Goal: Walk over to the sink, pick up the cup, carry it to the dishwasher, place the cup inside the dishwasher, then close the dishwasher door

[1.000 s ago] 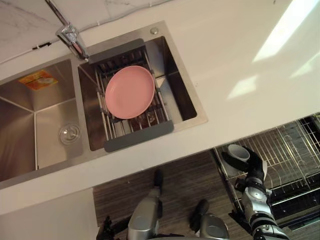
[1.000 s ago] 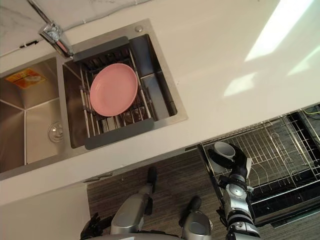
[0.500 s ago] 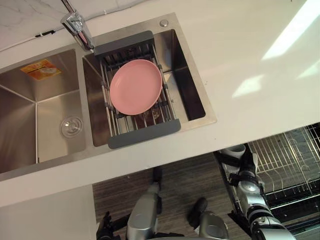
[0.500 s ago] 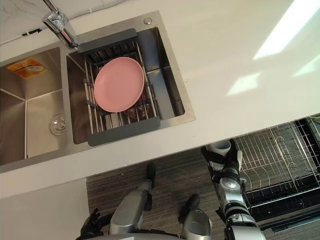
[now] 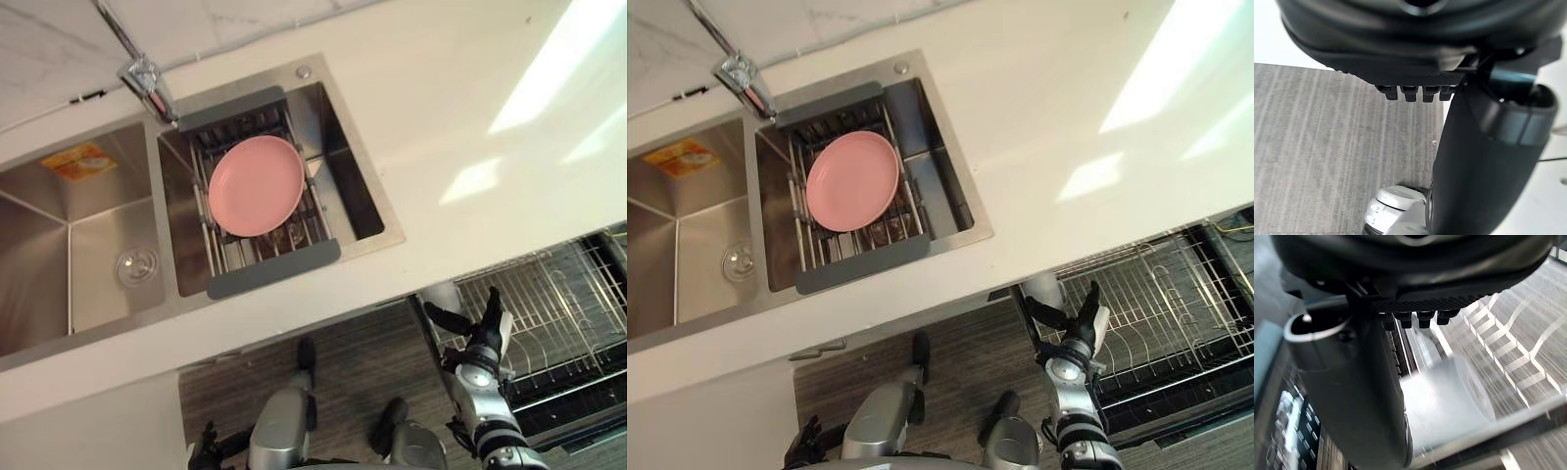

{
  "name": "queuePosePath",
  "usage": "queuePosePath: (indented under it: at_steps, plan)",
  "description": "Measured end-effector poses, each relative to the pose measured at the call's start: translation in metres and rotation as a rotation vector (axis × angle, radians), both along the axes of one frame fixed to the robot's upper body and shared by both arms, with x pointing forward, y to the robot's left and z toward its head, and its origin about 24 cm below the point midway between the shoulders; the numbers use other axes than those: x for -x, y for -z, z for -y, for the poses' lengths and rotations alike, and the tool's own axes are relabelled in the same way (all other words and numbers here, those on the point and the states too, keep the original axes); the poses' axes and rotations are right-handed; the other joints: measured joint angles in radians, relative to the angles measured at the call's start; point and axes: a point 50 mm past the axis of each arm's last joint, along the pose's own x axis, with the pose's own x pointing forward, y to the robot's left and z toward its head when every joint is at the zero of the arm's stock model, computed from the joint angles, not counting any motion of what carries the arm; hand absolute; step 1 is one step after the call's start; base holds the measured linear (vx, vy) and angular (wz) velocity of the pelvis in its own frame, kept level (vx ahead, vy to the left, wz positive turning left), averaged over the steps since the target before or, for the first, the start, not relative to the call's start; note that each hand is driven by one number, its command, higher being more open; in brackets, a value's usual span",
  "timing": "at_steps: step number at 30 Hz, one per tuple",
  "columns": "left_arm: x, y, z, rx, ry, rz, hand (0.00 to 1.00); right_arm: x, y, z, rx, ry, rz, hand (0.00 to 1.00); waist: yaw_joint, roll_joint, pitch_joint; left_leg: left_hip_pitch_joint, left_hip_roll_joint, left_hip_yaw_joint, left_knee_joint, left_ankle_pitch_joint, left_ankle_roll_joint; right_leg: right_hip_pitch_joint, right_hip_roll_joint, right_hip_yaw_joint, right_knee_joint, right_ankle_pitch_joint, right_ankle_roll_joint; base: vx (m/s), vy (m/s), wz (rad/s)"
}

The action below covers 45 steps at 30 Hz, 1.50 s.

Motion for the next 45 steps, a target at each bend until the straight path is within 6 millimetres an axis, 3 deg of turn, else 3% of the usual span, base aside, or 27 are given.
queuePosePath:
  at_steps: [6, 11, 14, 16, 17, 21, 25, 26, 27, 29, 30, 32, 35, 37, 39, 41, 44, 45]
  plan:
    - [0.008, 0.001, -0.003, -0.024, -0.041, -0.041, 1.0, 0.023, 0.001, -0.006, -0.044, 0.022, 0.026, 1.0, -0.028, -0.033, -0.046, 0.043, 0.017, 0.062, 0.0, -0.018, 0.007, 0.021, 0.021, 0.06, -0.052, 0.031, -0.005, 0.01, -0.027, -0.35]
    - [0.012, 0.002, -0.002, -0.027, -0.054, -0.069, 1.0, 0.026, -0.015, -0.02, -0.17, 0.057, 0.167, 1.0, -0.042, -0.034, -0.083, 0.071, 0.028, 0.095, 0.001, -0.028, 0.007, 0.035, 0.033, 0.097, -0.074, 0.046, -0.008, 0.0, -0.015, -0.24]
    - [0.016, 0.003, -0.001, -0.024, -0.074, -0.082, 1.0, 0.014, -0.055, -0.03, -0.249, 0.09, 0.421, 1.0, -0.048, -0.031, -0.09, 0.083, 0.037, 0.118, 0.001, -0.029, 0.006, 0.037, 0.042, 0.118, -0.084, 0.055, -0.014, -0.03, -0.011, -0.22]
    - [0.023, 0.003, 0.0, -0.015, -0.128, -0.09, 1.0, 0.007, -0.097, -0.03, -0.239, 0.098, 0.661, 1.0, -0.05, -0.032, -0.106, 0.09, 0.043, 0.135, 0.001, -0.038, 0.001, 0.04, 0.049, 0.137, -0.104, 0.066, -0.018, -0.01, -0.006, -0.24]
    - [0.024, 0.004, 0.0, -0.014, -0.137, -0.092, 1.0, 0.005, -0.108, -0.029, -0.234, 0.101, 0.723, 1.0, -0.051, -0.032, -0.108, 0.092, 0.044, 0.139, 0.001, -0.038, 0.002, 0.042, 0.051, 0.141, -0.108, 0.069, -0.019, 0.01, -0.007, -0.19]
    - [0.03, 0.004, 0.001, -0.011, -0.182, -0.101, 1.0, 0.014, -0.174, -0.019, -0.182, 0.113, 1.12, 1.0, -0.063, -0.029, -0.122, 0.098, 0.039, 0.137, 0.002, -0.036, 0.004, 0.063, 0.054, 0.134, -0.13, 0.085, -0.017, 0.01, -0.003, 0.0]
    - [0.037, 0.005, 0.002, -0.026, -0.144, -0.129, 1.0, 0.023, -0.212, -0.015, -0.077, 0.059, 1.331, 1.0, -0.09, -0.021, -0.132, 0.09, 0.031, 0.124, 0.004, -0.033, 0.013, 0.09, 0.044, 0.095, -0.137, 0.086, -0.013, 0.01, 0.006, 0.29]
    - [0.037, 0.005, 0.003, -0.041, -0.089, -0.149, 1.0, 0.025, -0.223, -0.017, -0.025, 0.028, 1.374, 1.0, -0.101, -0.012, -0.138, 0.079, 0.035, 0.179, 0.008, -0.058, 0.037, 0.099, 0.037, 0.065, -0.138, 0.086, -0.011, -0.01, 0.047, 0.78]
    - [0.039, 0.005, 0.0, -0.061, -0.053, -0.174, 1.0, 0.028, -0.235, -0.019, -0.002, -0.005, 1.429, 1.0, -0.119, -0.002, -0.143, 0.076, 0.058, 0.322, 0.037, -0.082, 0.051, 0.122, 0.027, 0.002, -0.145, 0.088, -0.004, -0.01, 0.061, 1.07]
    - [0.041, 0.005, -0.004, -0.072, -0.021, -0.206, 1.0, 0.028, -0.247, -0.022, 0.02, -0.057, 1.473, 1.0, -0.141, 0.008, -0.15, 0.068, 0.081, 0.43, 0.08, -0.095, 0.058, 0.148, 0.012, -0.067, -0.158, 0.091, 0.005, 0.01, 0.094, 1.22]
    - [0.048, 0.009, 0.001, -0.036, -0.031, -0.258, 1.0, 0.015, -0.259, -0.029, 0.029, -0.196, 1.462, 1.0, -0.144, 0.044, -0.172, 0.058, 0.099, 0.5, 0.118, -0.091, 0.063, 0.166, -0.009, -0.122, -0.154, 0.086, 0.029, -0.01, 0.124, 1.01]
    - [0.059, 0.011, 0.01, 0.008, -0.05, -0.301, 1.0, -0.007, -0.252, -0.048, -0.044, -0.357, 1.361, 1.0, -0.133, 0.054, -0.18, 0.061, 0.075, 0.491, 0.107, -0.082, 0.063, 0.173, -0.03, -0.135, -0.149, 0.086, 0.044, 0.01, 0.131, 0.52]
    - [0.057, 0.012, 0.016, 0.014, -0.001, -0.305, 1.0, -0.032, -0.22, -0.073, -0.225, -0.492, 1.134, 1.0, -0.114, 0.046, -0.176, 0.06, 0.033, 0.458, 0.035, -0.039, 0.075, 0.17, -0.041, -0.174, -0.148, 0.088, 0.053, 0.0, 0.09, 0.42]
    - [0.048, 0.011, 0.014, -0.036, 0.097, -0.293, 1.0, -0.048, -0.18, -0.077, -0.377, -0.431, 0.93, 1.0, -0.09, 0.037, -0.172, 0.058, 0.005, 0.421, -0.007, -0.015, 0.087, 0.176, -0.055, -0.21, -0.131, 0.082, 0.062, 0.0, 0.071, 0.52]
    - [0.045, 0.009, 0.01, -0.056, 0.121, -0.281, 1.0, -0.05, -0.155, -0.077, -0.468, -0.337, 0.838, 1.0, -0.074, 0.013, -0.164, 0.06, -0.013, 0.405, -0.007, -0.014, 0.098, 0.189, -0.07, -0.226, -0.126, 0.079, 0.065, 0.02, 0.062, 0.32]
    - [0.043, 0.009, 0.008, -0.062, 0.118, -0.276, 1.0, -0.05, -0.145, -0.075, -0.507, -0.284, 0.812, 1.0, -0.071, -0.002, -0.158, 0.061, -0.033, 0.399, -0.007, -0.021, 0.109, 0.192, -0.09, -0.229, -0.114, 0.078, 0.064, 0.04, 0.074, 0.17]
    - [0.041, 0.009, 0.007, -0.065, 0.129, -0.262, 1.0, -0.048, -0.145, -0.054, -0.493, -0.199, 0.838, 1.0, -0.06, -0.027, -0.152, 0.077, -0.076, 0.384, -0.007, -0.055, 0.126, 0.185, -0.151, -0.236, -0.02, 0.038, 0.02, 0.04, 0.081, 0.23]
    - [0.04, 0.008, 0.006, -0.059, 0.135, -0.26, 1.0, -0.046, -0.147, -0.043, -0.472, -0.159, 0.864, 1.0, -0.06, -0.036, -0.157, 0.079, -0.096, 0.364, -0.007, -0.065, 0.133, 0.175, -0.186, -0.247, 0.053, 0.016, -0.018, 0.04, 0.07, 0.42]
